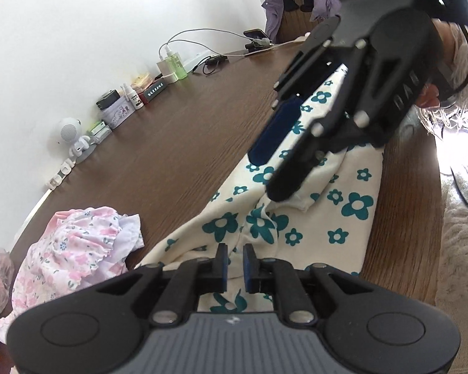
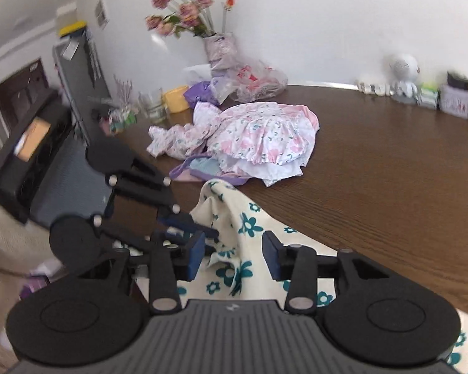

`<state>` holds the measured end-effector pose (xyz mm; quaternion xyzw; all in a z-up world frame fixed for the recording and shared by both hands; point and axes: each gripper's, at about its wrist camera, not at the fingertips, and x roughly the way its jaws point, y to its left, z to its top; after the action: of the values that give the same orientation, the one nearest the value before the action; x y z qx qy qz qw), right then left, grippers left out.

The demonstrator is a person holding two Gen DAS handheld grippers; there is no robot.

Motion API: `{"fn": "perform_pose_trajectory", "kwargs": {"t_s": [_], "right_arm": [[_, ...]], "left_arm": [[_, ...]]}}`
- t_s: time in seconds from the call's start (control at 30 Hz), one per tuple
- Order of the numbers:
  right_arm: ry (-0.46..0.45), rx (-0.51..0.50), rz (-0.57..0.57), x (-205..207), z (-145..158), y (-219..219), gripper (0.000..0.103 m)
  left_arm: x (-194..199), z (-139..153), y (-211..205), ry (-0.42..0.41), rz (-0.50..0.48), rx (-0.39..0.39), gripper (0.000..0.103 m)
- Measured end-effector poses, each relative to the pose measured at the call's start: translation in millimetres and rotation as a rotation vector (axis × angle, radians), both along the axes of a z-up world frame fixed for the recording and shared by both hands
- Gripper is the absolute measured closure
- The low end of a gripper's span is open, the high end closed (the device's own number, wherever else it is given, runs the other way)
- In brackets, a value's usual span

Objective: Fold clothes

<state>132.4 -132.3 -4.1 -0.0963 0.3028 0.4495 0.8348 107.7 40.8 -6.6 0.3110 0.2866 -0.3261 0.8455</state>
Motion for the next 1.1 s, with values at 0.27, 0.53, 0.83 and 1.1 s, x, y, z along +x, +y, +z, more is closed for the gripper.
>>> {"fn": "perform_pose_trajectory", "kwargs": {"t_s": [0.27,0.53,0.83,1.1], "right_arm": [[0.031,-0.013,-0.091,-2,-9,-13,0.062],[0.114,0.109,-0.165,10,-9,-42,0.062],[0.176,0.051,-0.084,37,-21,18,0.077],[0.193,0.131,-0.079,34,-13,11,0.101]], "left_arm": [[3,2,-32,0.008,-0.005,0.034,0.074],[-2,-2,-33,-0.042,0.124,0.028,0.102],[-24,-7,-27,-0.034,0.193,0.01,0.099],[2,-13,-34,0.029,0.214,-0.01,0.097]]}}
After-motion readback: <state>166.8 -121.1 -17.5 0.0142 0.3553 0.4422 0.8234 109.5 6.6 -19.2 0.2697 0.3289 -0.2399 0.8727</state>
